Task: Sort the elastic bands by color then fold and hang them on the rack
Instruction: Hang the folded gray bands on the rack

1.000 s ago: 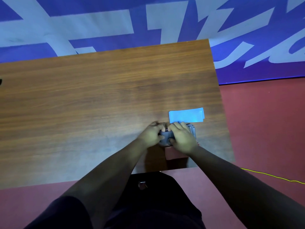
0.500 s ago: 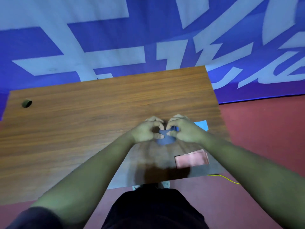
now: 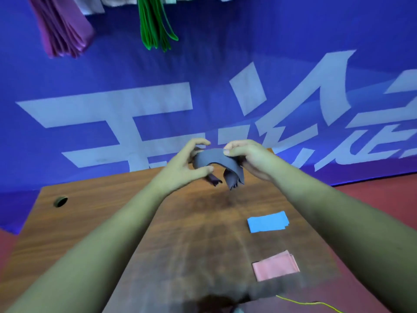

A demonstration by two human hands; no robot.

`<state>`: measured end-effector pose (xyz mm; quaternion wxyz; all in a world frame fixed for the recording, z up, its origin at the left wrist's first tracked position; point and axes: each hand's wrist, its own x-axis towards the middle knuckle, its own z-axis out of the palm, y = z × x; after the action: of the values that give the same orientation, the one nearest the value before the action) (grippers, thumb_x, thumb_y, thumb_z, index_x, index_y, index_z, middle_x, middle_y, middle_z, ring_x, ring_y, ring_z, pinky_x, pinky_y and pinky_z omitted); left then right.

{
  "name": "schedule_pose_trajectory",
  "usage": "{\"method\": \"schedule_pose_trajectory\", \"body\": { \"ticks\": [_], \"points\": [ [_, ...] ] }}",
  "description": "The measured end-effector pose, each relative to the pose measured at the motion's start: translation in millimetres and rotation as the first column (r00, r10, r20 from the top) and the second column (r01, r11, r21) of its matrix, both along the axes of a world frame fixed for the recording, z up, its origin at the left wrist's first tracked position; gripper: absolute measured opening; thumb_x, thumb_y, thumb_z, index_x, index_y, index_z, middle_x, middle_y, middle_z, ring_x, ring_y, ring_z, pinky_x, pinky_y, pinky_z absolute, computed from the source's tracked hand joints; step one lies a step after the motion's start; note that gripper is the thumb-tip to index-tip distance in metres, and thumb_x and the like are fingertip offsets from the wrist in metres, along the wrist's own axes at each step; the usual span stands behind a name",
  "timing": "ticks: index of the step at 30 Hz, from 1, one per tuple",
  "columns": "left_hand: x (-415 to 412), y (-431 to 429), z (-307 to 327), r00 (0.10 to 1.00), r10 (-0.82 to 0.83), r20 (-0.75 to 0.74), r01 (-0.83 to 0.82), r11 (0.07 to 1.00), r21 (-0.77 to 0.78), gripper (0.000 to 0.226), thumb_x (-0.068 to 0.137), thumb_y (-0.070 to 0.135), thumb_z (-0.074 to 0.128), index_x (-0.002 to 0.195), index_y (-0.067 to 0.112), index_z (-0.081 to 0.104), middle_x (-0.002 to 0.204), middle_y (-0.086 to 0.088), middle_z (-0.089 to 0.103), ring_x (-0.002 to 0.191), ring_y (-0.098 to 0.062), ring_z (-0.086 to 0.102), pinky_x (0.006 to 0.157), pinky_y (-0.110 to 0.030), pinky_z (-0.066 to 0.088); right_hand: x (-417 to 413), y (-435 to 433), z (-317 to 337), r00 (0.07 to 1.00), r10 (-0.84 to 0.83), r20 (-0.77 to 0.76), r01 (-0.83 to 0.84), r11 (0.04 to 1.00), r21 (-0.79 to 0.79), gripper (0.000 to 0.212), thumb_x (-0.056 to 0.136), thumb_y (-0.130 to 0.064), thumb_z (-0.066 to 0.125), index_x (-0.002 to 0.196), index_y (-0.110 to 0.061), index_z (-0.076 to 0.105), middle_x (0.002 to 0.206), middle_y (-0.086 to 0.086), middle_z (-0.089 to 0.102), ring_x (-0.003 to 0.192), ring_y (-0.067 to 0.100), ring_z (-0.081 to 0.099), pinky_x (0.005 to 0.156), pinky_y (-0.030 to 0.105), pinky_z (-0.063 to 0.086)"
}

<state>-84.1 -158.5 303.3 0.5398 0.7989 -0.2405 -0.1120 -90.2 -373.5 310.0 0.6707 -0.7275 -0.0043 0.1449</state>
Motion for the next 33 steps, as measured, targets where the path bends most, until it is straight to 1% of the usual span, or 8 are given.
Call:
{"method": "schedule_pose_trajectory", "body": {
  "ticks": [8, 12, 15, 17, 20, 25, 28, 33],
  "points": [
    [36, -14, 97, 0.988, 0.096, 0.118, -0.071, 0.977, -0.199, 0.022, 0.085, 0.025, 0.068, 0.105, 0.020, 0.061, 0.097, 0.003, 0.067, 0.087, -0.012, 0.061, 0.086, -0.030, 0.046, 17, 4, 86, 0.952, -0.047, 0.301, 0.057, 0.998, -0.022, 0.021, 0.082, -0.036, 0.071, 0.097, -0.026, 0.060, 0.083, 0.010, 0.054, 0.079, 0.022, 0.048, 0.074, 0.037, 0.032],
    [50, -19, 143, 0.962, 0.155, 0.224, -0.110, 0.973, -0.202, 0.023, 0.082, 0.033, 0.067, 0.102, 0.021, 0.063, 0.095, -0.006, 0.070, 0.086, -0.014, 0.061, 0.084, -0.037, 0.049, 18, 9, 127, 0.857, 0.027, 0.515, 0.098, 0.972, -0.214, 0.039, 0.080, -0.026, 0.079, 0.108, -0.023, 0.052, 0.093, 0.013, 0.058, 0.077, 0.012, 0.052, 0.072, 0.027, 0.041],
    [54, -19, 169, 0.946, 0.145, 0.290, -0.100, 0.981, -0.166, 0.023, 0.083, 0.035, 0.065, 0.101, 0.022, 0.063, 0.097, -0.009, 0.071, 0.085, -0.012, 0.060, 0.082, -0.031, 0.046, 25, 7, 153, 0.757, 0.013, 0.653, 0.216, 0.939, -0.269, 0.026, 0.083, -0.021, 0.074, 0.104, -0.024, 0.057, 0.092, 0.009, 0.065, 0.077, 0.020, 0.058, 0.070, 0.031, 0.046],
    [56, -16, 183, 0.936, 0.124, 0.328, -0.080, 0.986, -0.144, 0.020, 0.086, 0.032, 0.066, 0.102, 0.022, 0.063, 0.095, -0.012, 0.068, 0.081, -0.010, 0.058, 0.079, -0.028, 0.045, 29, 2, 170, 0.723, 0.023, 0.691, 0.237, 0.931, -0.279, 0.020, 0.085, -0.022, 0.073, 0.101, -0.025, 0.062, 0.089, 0.003, 0.068, 0.081, 0.023, 0.062, 0.072, 0.036, 0.049],
    [58, -14, 199, 0.914, 0.083, 0.397, -0.050, 0.994, -0.093, 0.019, 0.090, 0.021, 0.069, 0.107, 0.020, 0.063, 0.087, -0.007, 0.062, 0.071, -0.009, 0.052, 0.070, -0.022, 0.043, 35, -6, 193, 0.672, 0.015, 0.740, 0.266, 0.928, -0.260, 0.014, 0.085, -0.021, 0.074, 0.097, -0.022, 0.069, 0.085, -0.005, 0.071, 0.081, 0.008, 0.064, 0.071, 0.020, 0.048],
    [61, -15, 215, 0.849, 0.097, 0.520, -0.105, 0.994, -0.013, 0.040, 0.079, 0.034, 0.077, 0.113, 0.034, 0.054, 0.097, 0.003, 0.065, 0.084, -0.018, 0.062, 0.082, -0.027, 0.048, 48, -16, 222, 0.634, -0.034, 0.772, 0.278, 0.942, -0.186, 0.013, 0.085, -0.019, 0.074, 0.098, -0.017, 0.075, 0.085, -0.010, 0.072, 0.077, 0.001, 0.063, 0.074, 0.013, 0.046],
    [68, -18, 221, 0.847, 0.128, 0.516, -0.126, 0.991, -0.039, 0.049, 0.072, 0.045, 0.078, 0.111, 0.036, 0.050, 0.100, 0.005, 0.063, 0.088, -0.020, 0.060, 0.084, -0.033, 0.050, 54, -18, 233, 0.624, -0.045, 0.780, 0.274, 0.948, -0.164, 0.013, 0.086, -0.019, 0.074, 0.099, -0.016, 0.076, 0.086, -0.009, 0.074, 0.080, 0.000, 0.065, 0.075, 0.012, 0.046],
    [73, -30, 227, 0.813, 0.261, 0.520, -0.185, 0.963, -0.195, 0.029, 0.079, 0.029, 0.075, 0.098, 0.030, 0.053, 0.092, 0.007, 0.066, 0.086, -0.013, 0.062, 0.081, -0.033, 0.053, 64, -20, 247, 0.598, -0.061, 0.799, 0.300, 0.942, -0.153, 0.013, 0.085, -0.021, 0.074, 0.098, -0.018, 0.076, 0.086, -0.011, 0.074, 0.075, -0.005, 0.063, 0.071, 0.009, 0.043]
  ]
}}
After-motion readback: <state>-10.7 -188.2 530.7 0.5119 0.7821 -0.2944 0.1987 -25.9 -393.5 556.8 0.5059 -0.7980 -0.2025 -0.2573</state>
